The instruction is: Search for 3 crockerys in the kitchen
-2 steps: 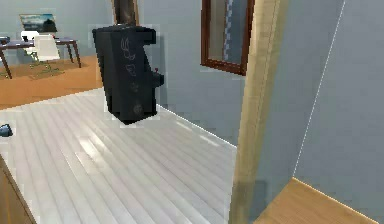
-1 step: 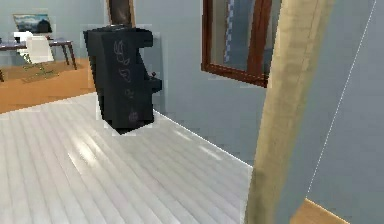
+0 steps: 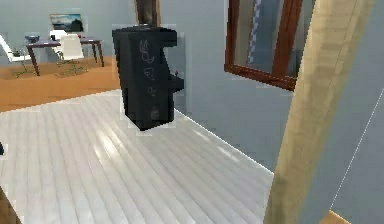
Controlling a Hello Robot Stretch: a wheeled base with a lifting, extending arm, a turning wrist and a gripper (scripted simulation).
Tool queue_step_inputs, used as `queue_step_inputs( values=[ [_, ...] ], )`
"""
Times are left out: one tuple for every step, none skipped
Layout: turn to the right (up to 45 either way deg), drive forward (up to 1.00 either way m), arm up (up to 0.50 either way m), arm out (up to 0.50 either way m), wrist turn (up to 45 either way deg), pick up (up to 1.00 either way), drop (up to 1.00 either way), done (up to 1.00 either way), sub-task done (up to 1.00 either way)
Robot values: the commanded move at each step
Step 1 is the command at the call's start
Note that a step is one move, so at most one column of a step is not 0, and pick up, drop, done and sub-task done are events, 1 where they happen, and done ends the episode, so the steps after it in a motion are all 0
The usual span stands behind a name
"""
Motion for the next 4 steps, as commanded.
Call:
queue_step_inputs(
  values=[
    [0.0,0.1,0.0,0.0,0.0,0.0,0.0,0.0,0.0],
    [-27.0,0.0,0.0,0.0,0.0,0.0,0.0,0.0,0.0],
    [0.0,0.8,0.0,0.0,0.0,0.0,0.0,0.0,0.0],
    [-9.0,0.0,0.0,0.0,0.0,0.0,0.0,0.0,0.0]
  ],
)
